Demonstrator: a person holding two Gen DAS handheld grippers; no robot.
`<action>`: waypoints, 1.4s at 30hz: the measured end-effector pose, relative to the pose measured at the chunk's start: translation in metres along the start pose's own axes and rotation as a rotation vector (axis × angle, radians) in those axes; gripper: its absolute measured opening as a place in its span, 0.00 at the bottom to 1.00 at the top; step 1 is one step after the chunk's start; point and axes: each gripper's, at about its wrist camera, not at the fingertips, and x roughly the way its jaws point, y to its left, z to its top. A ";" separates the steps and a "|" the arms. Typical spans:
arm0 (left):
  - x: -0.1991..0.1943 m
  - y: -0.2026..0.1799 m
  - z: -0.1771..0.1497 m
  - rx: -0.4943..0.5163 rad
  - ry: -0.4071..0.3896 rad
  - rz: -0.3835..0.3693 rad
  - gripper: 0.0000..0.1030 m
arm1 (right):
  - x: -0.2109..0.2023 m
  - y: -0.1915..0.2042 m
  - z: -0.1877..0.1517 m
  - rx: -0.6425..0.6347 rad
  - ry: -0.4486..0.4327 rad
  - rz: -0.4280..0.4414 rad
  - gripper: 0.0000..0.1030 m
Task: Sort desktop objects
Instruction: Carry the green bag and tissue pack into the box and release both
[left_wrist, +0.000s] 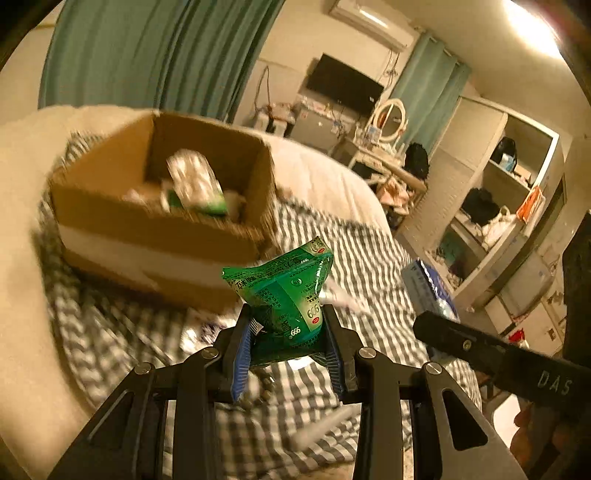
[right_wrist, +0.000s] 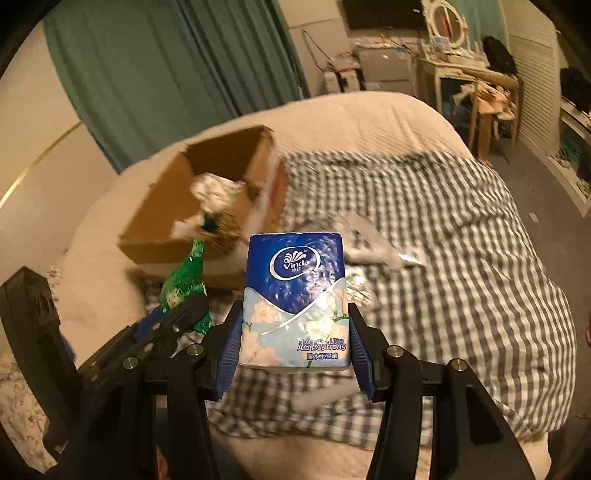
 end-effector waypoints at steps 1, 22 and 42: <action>-0.005 0.005 0.010 -0.010 -0.014 -0.002 0.35 | 0.001 0.005 0.005 -0.010 -0.003 0.008 0.50; 0.106 0.127 0.186 -0.007 0.070 0.185 0.35 | 0.150 0.080 0.108 -0.048 0.039 0.114 0.50; -0.003 0.074 0.172 0.023 0.047 0.255 0.95 | -0.022 0.053 0.088 -0.051 -0.250 -0.049 0.78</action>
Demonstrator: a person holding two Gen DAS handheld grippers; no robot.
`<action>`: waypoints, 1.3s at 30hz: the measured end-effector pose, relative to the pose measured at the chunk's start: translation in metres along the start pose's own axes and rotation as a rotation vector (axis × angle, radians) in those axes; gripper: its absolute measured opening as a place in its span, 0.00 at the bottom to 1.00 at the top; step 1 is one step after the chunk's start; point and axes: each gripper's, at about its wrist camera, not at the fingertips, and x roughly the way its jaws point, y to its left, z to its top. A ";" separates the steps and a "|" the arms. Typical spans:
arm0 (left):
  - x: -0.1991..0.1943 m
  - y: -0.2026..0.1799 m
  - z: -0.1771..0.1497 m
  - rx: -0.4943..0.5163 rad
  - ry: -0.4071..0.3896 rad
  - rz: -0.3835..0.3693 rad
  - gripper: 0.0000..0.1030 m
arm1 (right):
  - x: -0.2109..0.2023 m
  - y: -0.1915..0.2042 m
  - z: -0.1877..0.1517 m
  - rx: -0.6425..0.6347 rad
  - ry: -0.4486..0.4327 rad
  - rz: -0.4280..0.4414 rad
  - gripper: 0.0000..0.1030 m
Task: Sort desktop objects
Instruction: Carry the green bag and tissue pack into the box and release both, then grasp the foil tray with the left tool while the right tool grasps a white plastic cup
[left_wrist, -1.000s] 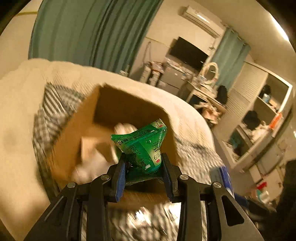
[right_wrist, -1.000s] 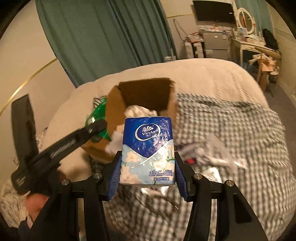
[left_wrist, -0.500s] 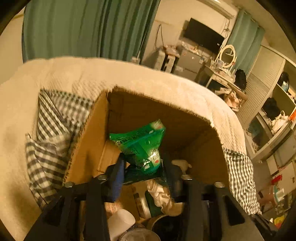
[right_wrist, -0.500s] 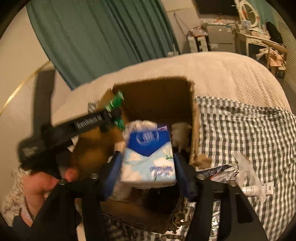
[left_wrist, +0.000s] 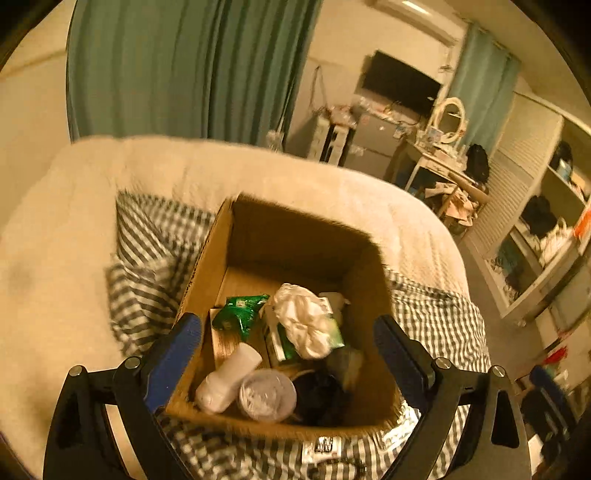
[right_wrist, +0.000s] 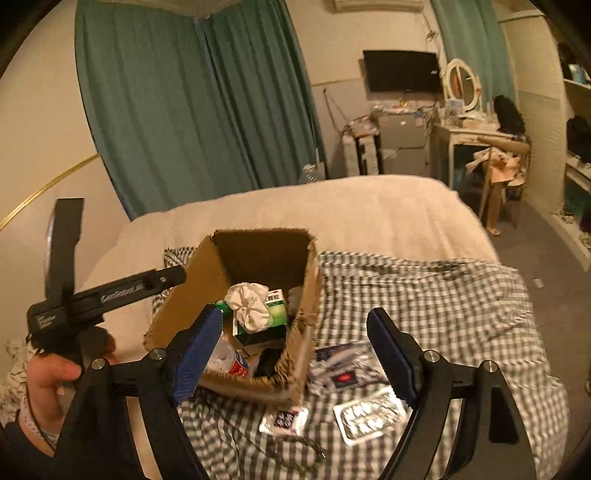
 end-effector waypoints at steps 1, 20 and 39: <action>-0.016 -0.009 -0.006 0.021 -0.027 0.012 0.97 | -0.009 -0.001 -0.002 0.001 -0.007 -0.004 0.78; 0.025 -0.110 -0.203 0.085 0.153 -0.045 1.00 | -0.060 -0.115 -0.144 0.168 0.134 -0.213 0.81; 0.093 -0.082 -0.216 -0.092 0.192 0.132 1.00 | 0.086 -0.128 -0.225 0.266 0.530 -0.157 0.61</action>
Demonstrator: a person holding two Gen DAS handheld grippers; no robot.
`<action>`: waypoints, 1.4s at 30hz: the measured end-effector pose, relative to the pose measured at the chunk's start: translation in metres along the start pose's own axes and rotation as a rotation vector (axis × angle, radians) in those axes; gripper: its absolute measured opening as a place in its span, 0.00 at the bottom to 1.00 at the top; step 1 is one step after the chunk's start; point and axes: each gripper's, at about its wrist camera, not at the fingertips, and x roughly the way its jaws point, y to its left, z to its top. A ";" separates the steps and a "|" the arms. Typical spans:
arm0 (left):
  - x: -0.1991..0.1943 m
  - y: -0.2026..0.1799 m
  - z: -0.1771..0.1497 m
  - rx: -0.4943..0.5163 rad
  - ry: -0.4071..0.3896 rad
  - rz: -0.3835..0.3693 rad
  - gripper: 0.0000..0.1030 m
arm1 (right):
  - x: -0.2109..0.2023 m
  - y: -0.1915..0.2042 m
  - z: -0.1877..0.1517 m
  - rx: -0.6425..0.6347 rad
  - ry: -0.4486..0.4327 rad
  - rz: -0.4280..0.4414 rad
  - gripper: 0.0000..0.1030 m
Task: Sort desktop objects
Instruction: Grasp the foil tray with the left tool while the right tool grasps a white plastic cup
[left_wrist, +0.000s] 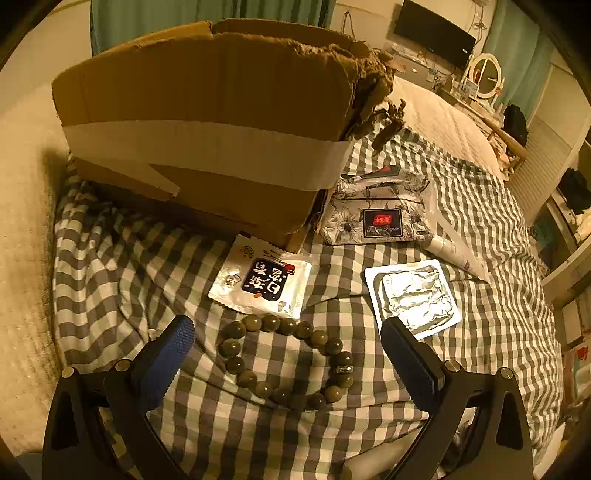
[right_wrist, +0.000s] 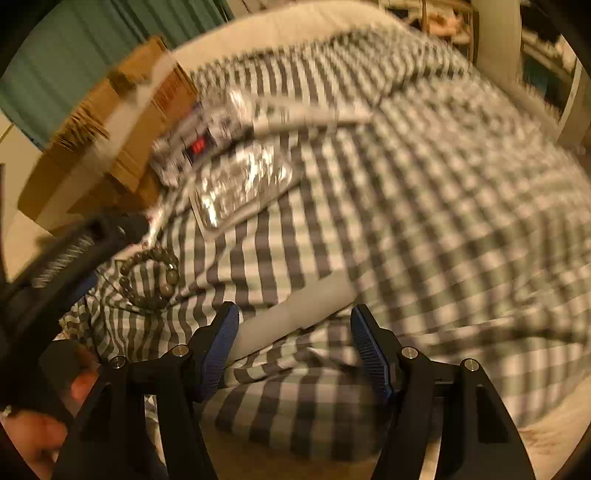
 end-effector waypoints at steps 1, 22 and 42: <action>0.001 0.000 0.000 0.002 0.004 -0.004 1.00 | 0.005 0.000 0.002 0.011 0.005 0.002 0.62; 0.000 -0.067 -0.010 0.344 0.010 -0.133 1.00 | -0.063 -0.044 0.034 -0.015 -0.256 -0.050 0.22; 0.071 -0.111 0.017 0.666 0.151 -0.326 1.00 | -0.033 -0.084 0.062 0.037 -0.219 -0.017 0.21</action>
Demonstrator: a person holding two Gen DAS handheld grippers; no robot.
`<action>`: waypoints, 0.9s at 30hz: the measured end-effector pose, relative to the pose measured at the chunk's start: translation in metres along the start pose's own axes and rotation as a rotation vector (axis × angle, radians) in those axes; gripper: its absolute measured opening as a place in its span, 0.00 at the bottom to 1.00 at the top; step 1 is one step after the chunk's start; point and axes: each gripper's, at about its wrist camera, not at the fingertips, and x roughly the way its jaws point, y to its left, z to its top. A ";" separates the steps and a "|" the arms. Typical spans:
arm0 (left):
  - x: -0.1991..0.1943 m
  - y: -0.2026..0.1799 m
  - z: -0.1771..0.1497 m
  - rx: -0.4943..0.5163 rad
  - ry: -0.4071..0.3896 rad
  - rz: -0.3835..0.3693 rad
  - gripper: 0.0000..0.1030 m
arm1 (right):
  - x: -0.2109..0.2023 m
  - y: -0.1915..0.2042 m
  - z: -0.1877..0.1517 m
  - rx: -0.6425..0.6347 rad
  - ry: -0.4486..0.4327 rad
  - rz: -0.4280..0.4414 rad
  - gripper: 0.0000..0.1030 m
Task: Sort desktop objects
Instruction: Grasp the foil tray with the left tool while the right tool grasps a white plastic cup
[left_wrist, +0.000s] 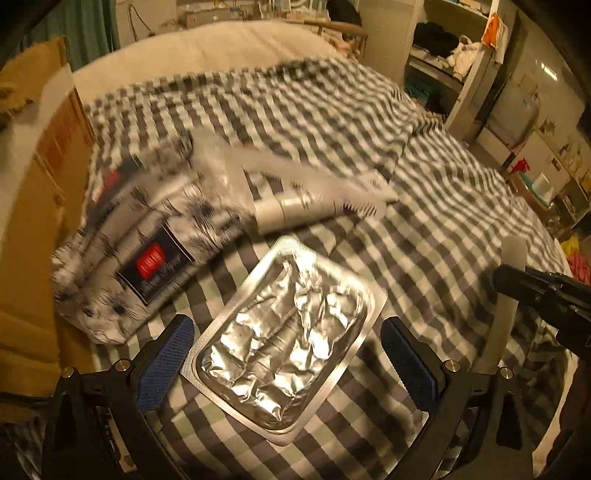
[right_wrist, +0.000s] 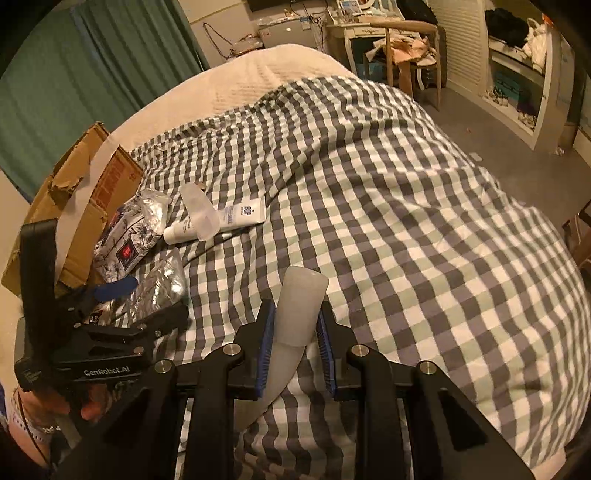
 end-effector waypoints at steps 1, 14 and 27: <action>0.003 -0.002 0.000 0.017 -0.001 0.016 1.00 | 0.000 0.000 0.000 -0.002 0.001 -0.001 0.21; 0.023 -0.004 0.002 0.058 0.015 0.046 1.00 | -0.021 0.004 -0.009 -0.017 0.002 0.000 0.22; -0.015 0.022 0.003 -0.173 0.016 -0.123 0.70 | -0.048 0.016 -0.019 -0.040 -0.019 0.006 0.22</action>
